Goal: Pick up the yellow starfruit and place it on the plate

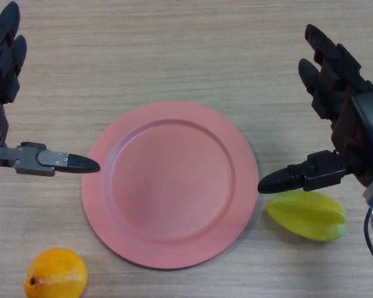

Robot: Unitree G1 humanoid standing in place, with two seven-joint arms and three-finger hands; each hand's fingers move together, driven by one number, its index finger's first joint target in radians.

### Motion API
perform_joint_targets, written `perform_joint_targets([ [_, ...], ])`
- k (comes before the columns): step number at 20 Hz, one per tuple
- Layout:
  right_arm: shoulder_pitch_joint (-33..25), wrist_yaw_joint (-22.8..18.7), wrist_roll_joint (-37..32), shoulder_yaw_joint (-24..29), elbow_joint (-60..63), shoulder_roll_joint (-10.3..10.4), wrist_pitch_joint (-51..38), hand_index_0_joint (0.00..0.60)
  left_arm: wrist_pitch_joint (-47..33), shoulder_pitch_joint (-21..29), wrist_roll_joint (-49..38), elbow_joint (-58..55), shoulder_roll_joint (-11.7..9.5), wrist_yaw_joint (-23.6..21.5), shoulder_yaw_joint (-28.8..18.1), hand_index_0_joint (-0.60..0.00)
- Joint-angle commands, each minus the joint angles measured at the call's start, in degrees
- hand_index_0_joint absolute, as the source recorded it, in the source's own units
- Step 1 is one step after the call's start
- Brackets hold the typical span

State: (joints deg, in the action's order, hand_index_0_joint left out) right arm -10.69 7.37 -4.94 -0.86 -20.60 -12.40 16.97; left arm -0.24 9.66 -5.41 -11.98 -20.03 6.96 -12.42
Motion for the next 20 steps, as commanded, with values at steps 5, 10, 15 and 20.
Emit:
perform_joint_targets([
  [5,-2.17,-0.19,-0.26,2.5,-3.77,-1.3,-7.07,0.0,-9.26,1.08,-0.48,-2.87,-1.96,-2.17,-3.17,0.0],
  [10,-1.25,0.16,-0.75,2.95,-5.29,-1.54,-6.71,0.0,-8.52,1.17,-1.22,-3.2,-2.16,-1.9,-3.38,0.0],
  [15,2.31,3.13,9.86,1.02,-8.72,-2.31,-1.19,0.0,-8.65,1.5,-0.91,-1.91,-2.09,-1.66,-2.89,0.0],
  [20,6.17,6.99,24.81,-0.88,-8.41,-1.93,-0.43,0.0,-6.92,1.59,-2.19,-2.16,-1.93,-0.18,-2.4,0.0],
])
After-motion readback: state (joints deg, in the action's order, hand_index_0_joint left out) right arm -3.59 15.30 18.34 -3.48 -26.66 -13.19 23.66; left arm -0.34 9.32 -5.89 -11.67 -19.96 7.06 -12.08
